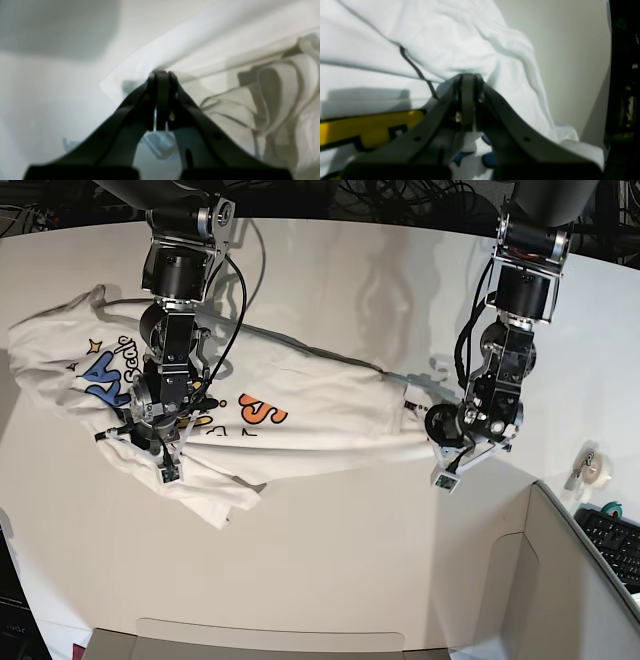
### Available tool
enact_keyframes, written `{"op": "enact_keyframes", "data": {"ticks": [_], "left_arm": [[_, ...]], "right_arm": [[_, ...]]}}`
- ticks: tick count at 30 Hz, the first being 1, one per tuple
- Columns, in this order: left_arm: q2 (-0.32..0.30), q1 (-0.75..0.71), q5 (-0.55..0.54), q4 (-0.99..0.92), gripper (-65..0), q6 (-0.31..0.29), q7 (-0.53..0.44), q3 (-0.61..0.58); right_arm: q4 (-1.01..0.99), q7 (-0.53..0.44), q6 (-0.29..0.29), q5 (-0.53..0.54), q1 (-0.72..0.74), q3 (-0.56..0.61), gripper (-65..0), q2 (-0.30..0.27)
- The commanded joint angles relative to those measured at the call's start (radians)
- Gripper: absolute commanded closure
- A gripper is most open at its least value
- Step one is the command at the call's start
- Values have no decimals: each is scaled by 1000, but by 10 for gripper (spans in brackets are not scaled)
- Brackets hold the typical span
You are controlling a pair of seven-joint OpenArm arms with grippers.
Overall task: Layout the t-shirt on the table in an organized manner, then fold the t-shirt properly
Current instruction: 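Grasp the shirt edges and pull them apart to widen the shirt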
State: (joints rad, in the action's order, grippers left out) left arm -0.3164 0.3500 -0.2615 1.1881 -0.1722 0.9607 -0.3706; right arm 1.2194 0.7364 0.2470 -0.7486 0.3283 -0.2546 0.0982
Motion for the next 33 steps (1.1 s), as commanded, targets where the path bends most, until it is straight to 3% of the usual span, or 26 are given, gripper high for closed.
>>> {"op": "enact_keyframes", "data": {"ticks": [1,4,9,12,18,23,26,29,33], "left_arm": [[-3,14,11,-53,0,1,31,-32],[10,82,11,-164,0,1,-50,-106],[18,177,11,-294,0,1,-144,-199],[30,209,11,-302,0,3,-145,-235],[32,222,11,-302,0,3,-144,-238],[9,222,11,-299,0,3,-142,-233],[4,215,11,-235,0,3,-139,-166],[-13,186,6,-93,-9,0,-47,-28],[-13,103,4,204,-146,-2,106,111]], "right_arm": [[17,58,-5,-10,7,-13,-25,-7],[29,58,-68,-10,4,-38,-25,-8],[23,53,-96,-10,12,-68,-25,-8],[20,55,-99,-10,32,-68,-25,-8],[18,56,-177,-10,76,-68,-25,-30],[18,58,-180,-15,111,-68,-25,-31],[24,58,-180,-16,119,-68,-25,-31],[67,58,-180,-16,108,-61,-25,-22],[193,58,-174,-16,36,-44,-25,21]]}}
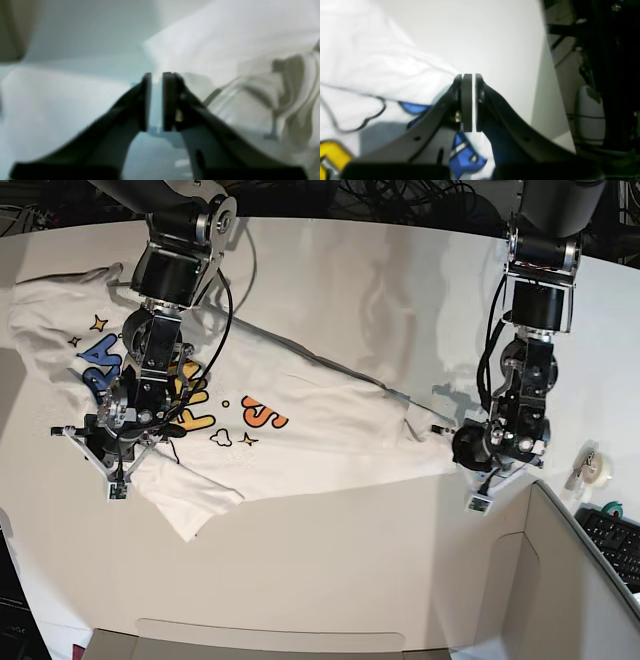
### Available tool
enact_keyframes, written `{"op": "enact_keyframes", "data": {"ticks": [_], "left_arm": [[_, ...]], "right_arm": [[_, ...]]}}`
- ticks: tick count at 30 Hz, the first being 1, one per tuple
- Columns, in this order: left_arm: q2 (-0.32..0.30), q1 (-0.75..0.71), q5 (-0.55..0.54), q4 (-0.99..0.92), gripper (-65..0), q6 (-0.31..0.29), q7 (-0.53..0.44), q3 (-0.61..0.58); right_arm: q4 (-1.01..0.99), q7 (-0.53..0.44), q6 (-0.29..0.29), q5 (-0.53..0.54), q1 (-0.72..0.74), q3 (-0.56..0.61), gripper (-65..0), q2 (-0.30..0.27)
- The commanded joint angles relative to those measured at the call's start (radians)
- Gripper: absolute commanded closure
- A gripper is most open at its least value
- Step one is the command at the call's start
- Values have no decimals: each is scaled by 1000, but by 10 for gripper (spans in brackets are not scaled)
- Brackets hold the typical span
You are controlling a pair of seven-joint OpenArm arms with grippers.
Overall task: Layout the t-shirt on the table in an organized manner, then fold the t-shirt properly
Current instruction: 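Grasp the shirt edges and pull them apart to widen the shirt, then pull the shirt hem with the left gripper to straighten the body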
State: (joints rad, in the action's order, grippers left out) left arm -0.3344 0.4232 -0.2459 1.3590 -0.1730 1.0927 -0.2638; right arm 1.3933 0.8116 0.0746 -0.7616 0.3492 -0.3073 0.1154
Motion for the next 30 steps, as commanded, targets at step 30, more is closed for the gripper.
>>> {"op": "enact_keyframes", "data": {"ticks": [30], "left_arm": [[154,-223,-11,422,-238,-3,166,27]], "right_arm": [[33,-25,-6,3,-135,224,-25,42]]}}
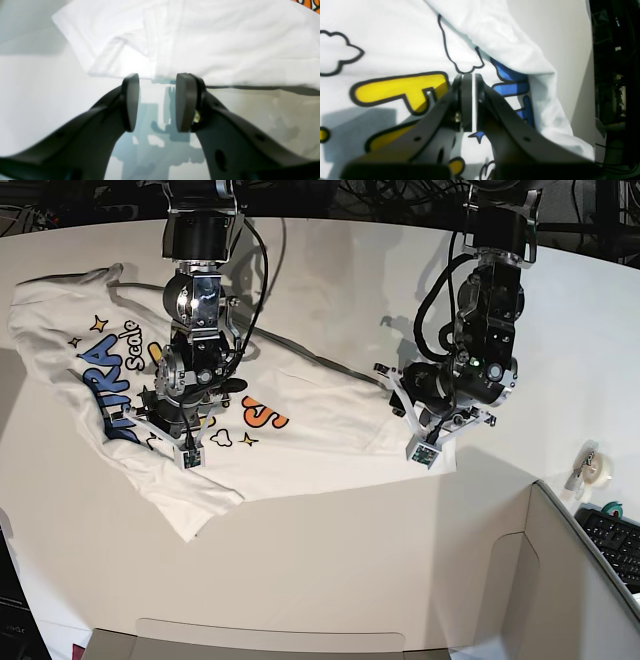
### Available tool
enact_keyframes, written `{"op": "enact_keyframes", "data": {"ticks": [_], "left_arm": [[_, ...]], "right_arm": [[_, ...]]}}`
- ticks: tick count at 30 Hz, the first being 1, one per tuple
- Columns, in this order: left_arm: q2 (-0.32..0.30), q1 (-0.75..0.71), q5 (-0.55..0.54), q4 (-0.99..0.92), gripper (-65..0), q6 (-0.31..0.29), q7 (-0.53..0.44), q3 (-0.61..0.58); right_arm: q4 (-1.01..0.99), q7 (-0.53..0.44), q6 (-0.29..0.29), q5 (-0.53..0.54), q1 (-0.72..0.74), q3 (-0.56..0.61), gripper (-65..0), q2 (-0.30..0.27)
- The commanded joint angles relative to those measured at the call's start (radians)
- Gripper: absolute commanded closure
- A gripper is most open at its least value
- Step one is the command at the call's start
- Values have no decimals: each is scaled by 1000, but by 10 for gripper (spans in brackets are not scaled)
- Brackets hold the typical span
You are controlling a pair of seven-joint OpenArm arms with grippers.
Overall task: Layout the t-shirt on the table in an organized manner, then fold the t-shirt properly
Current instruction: 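Pull the shirt hem with the left gripper to straighten the body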
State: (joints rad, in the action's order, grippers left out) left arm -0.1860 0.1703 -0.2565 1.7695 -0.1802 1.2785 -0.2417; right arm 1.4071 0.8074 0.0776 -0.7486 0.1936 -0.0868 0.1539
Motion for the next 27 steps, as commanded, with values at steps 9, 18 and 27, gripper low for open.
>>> {"op": "enact_keyframes", "data": {"ticks": [9,18,27], "left_arm": [[53,41,0,-122,-269,6,-73,5],[52,53,0,-122,-269,6,-81,3],[50,74,0,-228,-139,5,-136,-3]], "right_arm": [[19,-21,-9,-10,20,3,-25,3],[19,-21,-9,-10,20,3,-25,3],[18,-21,-9,-10,20,3,-25,3]]}}
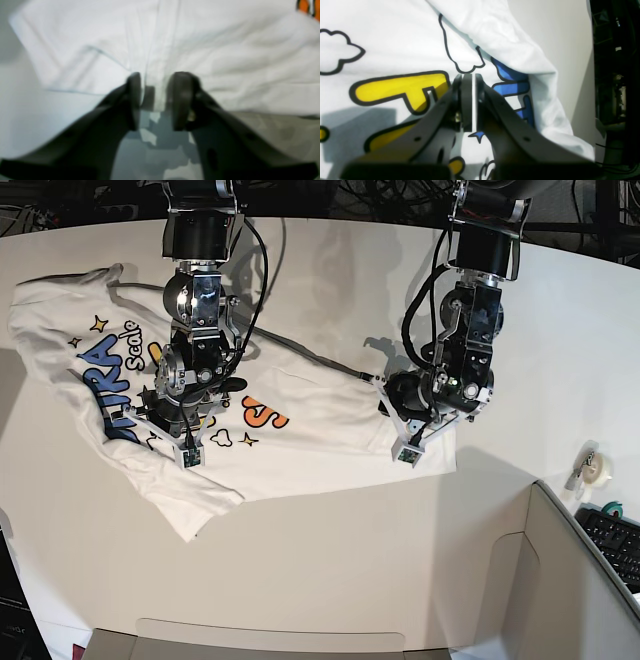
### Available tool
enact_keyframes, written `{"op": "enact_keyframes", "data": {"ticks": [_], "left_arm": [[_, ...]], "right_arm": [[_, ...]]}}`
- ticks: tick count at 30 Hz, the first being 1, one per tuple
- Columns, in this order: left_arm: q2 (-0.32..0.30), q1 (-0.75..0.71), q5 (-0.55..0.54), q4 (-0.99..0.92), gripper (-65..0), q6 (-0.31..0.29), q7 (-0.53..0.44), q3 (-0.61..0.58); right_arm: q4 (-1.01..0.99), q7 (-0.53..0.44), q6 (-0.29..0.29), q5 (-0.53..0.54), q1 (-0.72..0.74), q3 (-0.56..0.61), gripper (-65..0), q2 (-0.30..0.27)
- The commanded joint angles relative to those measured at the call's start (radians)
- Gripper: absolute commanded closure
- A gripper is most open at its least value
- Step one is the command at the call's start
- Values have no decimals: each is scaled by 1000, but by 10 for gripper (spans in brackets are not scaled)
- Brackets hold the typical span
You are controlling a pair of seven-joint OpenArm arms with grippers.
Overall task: Layout the t-shirt on the table in an organized manner, then fold the t-shirt properly
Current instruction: 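Pull the shirt hem with the left gripper to straighten the body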
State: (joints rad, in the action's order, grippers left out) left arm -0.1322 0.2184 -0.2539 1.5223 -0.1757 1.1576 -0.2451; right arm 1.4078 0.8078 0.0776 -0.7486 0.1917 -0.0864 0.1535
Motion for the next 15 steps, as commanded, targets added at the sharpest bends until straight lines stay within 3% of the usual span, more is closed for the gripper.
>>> {"op": "enact_keyframes", "data": {"ticks": [1,3,6,11,15], "left_arm": [[-4,26,-3,-2,-95,0,-21,3],[-5,26,-3,-30,-37,0,-26,2],[-5,26,-3,-33,-6,0,-20,0],[-5,17,-3,62,0,0,-5,7],[-27,-23,-3,245,0,0,94,8]], "right_arm": [[17,-21,-9,-10,22,3,-25,4],[17,-21,-9,-10,22,3,-25,4],[17,-21,-9,-10,22,3,-25,4],[14,-21,-9,-10,24,3,-25,4],[-34,-21,-11,-10,48,-8,-25,4]]}}
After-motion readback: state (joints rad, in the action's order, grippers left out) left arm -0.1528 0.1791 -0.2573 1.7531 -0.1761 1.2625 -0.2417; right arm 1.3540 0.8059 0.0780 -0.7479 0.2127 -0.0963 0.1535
